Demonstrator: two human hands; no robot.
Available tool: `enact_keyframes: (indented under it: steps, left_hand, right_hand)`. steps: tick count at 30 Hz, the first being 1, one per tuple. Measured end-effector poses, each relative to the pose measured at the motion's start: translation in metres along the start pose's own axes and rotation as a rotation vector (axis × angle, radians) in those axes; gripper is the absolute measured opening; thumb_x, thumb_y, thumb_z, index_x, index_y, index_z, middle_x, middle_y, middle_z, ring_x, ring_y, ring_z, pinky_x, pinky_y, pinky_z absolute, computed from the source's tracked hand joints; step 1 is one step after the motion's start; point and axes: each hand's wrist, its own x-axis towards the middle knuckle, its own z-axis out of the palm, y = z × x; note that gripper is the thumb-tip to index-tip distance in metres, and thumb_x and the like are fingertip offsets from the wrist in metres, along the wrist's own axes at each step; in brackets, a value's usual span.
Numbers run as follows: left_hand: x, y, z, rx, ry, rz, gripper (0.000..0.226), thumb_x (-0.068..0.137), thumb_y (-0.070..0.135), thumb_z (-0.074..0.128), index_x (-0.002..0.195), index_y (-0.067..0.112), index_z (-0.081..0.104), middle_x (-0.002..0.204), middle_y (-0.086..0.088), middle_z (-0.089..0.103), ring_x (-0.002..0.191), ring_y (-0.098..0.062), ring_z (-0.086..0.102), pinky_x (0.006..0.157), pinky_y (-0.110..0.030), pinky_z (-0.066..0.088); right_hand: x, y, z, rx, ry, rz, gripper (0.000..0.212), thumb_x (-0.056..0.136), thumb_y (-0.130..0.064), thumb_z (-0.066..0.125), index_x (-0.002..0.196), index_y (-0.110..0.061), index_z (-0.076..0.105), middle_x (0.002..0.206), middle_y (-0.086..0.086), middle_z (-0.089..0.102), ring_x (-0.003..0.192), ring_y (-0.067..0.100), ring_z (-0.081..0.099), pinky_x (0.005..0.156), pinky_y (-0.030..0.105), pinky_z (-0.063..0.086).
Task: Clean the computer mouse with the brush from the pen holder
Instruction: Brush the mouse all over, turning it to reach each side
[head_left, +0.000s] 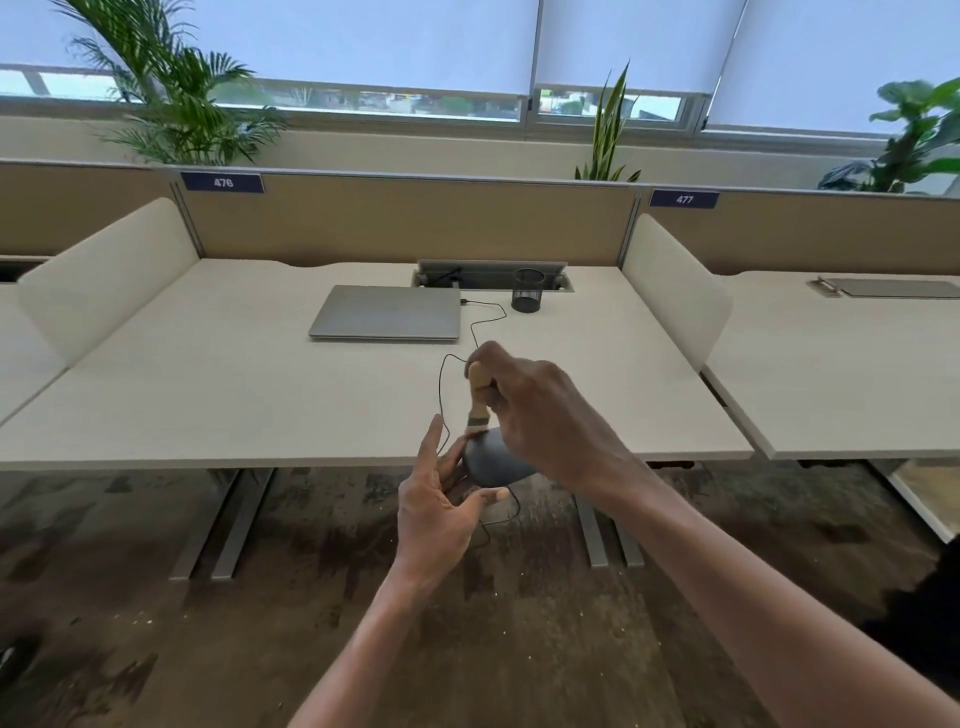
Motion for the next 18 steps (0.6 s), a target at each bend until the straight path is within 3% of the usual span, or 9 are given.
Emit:
enact_keyframes:
  steps: [4, 6, 8, 11, 15, 18]
  left_hand:
    - [0.000, 0.000, 0.000, 0.017, 0.023, -0.003, 0.105, 0.070, 0.009, 0.088, 0.155, 0.017, 0.026, 0.121, 0.001, 0.068, 0.101, 0.015, 0.063, 0.095, -0.010, 0.047]
    - [0.001, -0.004, -0.001, 0.033, 0.036, -0.011, 0.103, 0.071, 0.011, 0.088, 0.155, 0.017, 0.029, 0.123, -0.003, 0.070, 0.108, 0.004, 0.065, 0.098, -0.016, 0.048]
    - [0.003, -0.006, -0.002, 0.032, 0.044, -0.027, 0.099, 0.071, 0.012, 0.087, 0.154, 0.016, 0.031, 0.126, -0.007, 0.069, 0.109, 0.003, 0.064, 0.096, -0.011, 0.047]
    - [0.007, -0.007, -0.007, 0.031, 0.075, -0.029, 0.095, 0.070, 0.018, 0.087, 0.150, 0.015, 0.037, 0.127, -0.008, 0.068, 0.112, -0.006, 0.065, 0.093, -0.011, 0.048]
    - [0.012, -0.007, -0.011, -0.009, 0.094, 0.001, 0.089, 0.066, 0.025, 0.085, 0.145, 0.017, 0.046, 0.132, -0.004, 0.063, 0.119, -0.013, 0.064, 0.095, -0.026, 0.054]
    - [0.013, -0.007, -0.009, -0.014, 0.088, 0.014, 0.079, 0.069, 0.021, 0.085, 0.140, 0.019, 0.051, 0.133, 0.000, 0.062, 0.119, -0.012, 0.064, 0.095, -0.035, 0.056]
  right_hand:
    - [-0.011, -0.005, 0.001, 0.035, -0.103, -0.088, 0.031, 0.089, 0.007, 0.064, 0.107, -0.013, 0.049, 0.081, 0.002, 0.064, 0.064, 0.018, 0.060, 0.054, 0.036, 0.054]
    - [-0.017, -0.005, -0.004, 0.059, -0.149, -0.133, 0.029, 0.089, 0.006, 0.066, 0.106, -0.012, 0.051, 0.082, -0.002, 0.063, 0.063, 0.015, 0.059, 0.052, 0.030, 0.053]
    - [-0.025, -0.003, -0.010, 0.071, -0.208, -0.186, 0.026, 0.089, 0.008, 0.065, 0.104, -0.011, 0.054, 0.081, -0.009, 0.056, 0.062, 0.007, 0.053, 0.050, 0.019, 0.047]
    - [-0.036, 0.008, -0.016, 0.017, -0.239, -0.218, 0.034, 0.084, 0.015, 0.060, 0.102, -0.012, 0.053, 0.078, -0.011, 0.051, 0.057, 0.011, 0.051, 0.047, 0.025, 0.046]
    - [-0.045, 0.032, -0.020, -0.006, -0.144, -0.098, 0.031, 0.089, 0.011, 0.059, 0.106, -0.014, 0.052, 0.077, 0.001, 0.061, 0.059, 0.018, 0.059, 0.050, 0.037, 0.050]
    - [-0.045, 0.034, -0.023, 0.148, 0.073, 0.066, 0.024, 0.090, 0.001, 0.069, 0.106, -0.013, 0.056, 0.085, 0.002, 0.070, 0.069, 0.017, 0.069, 0.057, 0.036, 0.058]
